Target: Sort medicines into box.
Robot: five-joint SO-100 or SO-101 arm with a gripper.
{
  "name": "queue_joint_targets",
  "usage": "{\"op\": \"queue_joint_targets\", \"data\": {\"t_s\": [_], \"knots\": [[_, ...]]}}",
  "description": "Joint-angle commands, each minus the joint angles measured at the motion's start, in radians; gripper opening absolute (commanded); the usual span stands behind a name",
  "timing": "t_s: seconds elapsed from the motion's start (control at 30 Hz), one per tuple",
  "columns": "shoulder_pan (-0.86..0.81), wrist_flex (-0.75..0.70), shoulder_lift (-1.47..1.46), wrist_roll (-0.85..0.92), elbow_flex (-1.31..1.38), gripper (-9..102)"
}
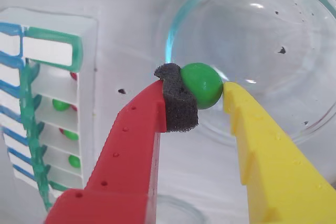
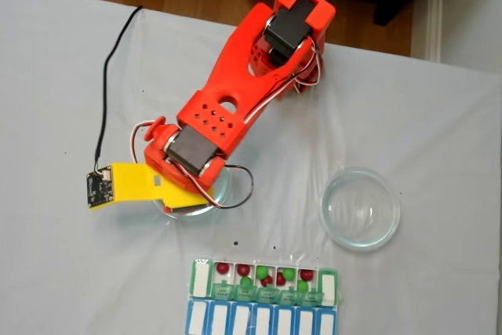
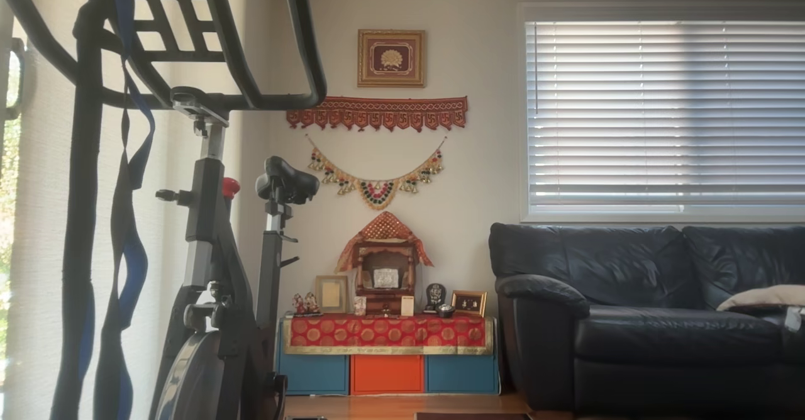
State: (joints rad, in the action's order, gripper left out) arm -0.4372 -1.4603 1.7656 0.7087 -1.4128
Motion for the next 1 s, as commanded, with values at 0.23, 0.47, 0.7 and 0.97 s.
{"op": "queue_joint_targets", "data": {"t_s": [0.23,0.47,0.7,0.97], "knots": [[0.114,-0.017,-0.067,-0.126,0.195,1],[0.170,-0.015,-0.152,-0.190,0.264,1],[0.204,-0.025,-0.272,-0.241,0.391,1],[0.244,-0.075,-0.391,-0.295,0.563,1]]}}
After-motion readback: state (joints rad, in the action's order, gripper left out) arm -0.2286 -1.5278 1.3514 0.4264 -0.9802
